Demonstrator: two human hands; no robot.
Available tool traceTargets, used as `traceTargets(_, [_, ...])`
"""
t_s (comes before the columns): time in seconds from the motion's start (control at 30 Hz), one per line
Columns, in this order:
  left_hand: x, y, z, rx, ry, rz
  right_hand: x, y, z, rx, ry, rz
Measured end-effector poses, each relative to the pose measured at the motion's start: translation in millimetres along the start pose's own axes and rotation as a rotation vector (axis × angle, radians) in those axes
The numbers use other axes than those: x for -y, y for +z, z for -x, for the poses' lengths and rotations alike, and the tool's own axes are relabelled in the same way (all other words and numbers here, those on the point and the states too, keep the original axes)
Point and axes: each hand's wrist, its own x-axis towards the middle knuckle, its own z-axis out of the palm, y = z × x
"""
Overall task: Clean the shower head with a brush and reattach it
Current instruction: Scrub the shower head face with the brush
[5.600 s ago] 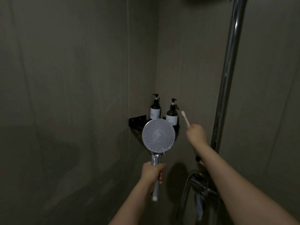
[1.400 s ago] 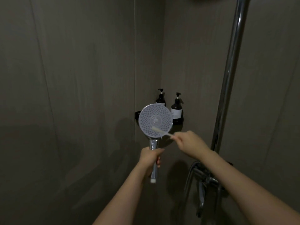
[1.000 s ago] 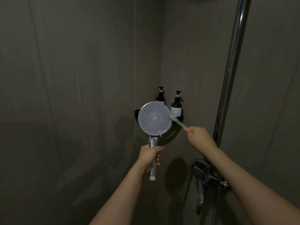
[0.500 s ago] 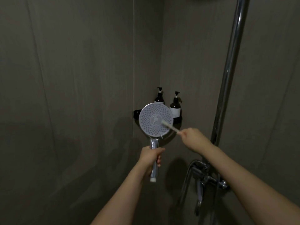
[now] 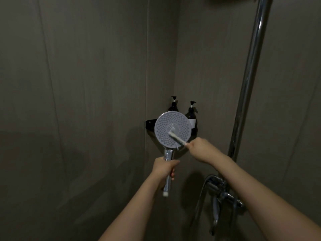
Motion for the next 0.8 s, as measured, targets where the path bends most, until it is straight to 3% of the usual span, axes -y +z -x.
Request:
traceTargets(0.13, [-1.2,0.9,4.0,-0.003,0.016,-0.019,-4.1,0.8,1.0,-0.103,0.017,0.049])
traceTargets(0.27, [-2.7,1.4,6.3,-0.001,0.023,-0.017,0.2,5.1,3.1,0.039,0.021,0.152])
traceTargets(0.33, [-4.6,2.6,8.7,0.01,0.026,-0.015,1.5,3.8,4.7,-0.076,0.006,0.187])
traceTargets(0.4, [-10.0,5.2,10.0,0.025,0.042,-0.004,1.9,5.9,3.5,-0.151,-0.003,0.121])
traceTargets(0.7, [-21.2,-5.5,7.6,-0.003,0.048,0.062,-1.0,-1.4,-2.8,-0.081,0.115,-0.003])
traceTargets(0.8, [-22.1,-5.9,9.4,-0.002,0.045,0.056,5.8,0.2,-2.6,-0.117,0.076,-0.008])
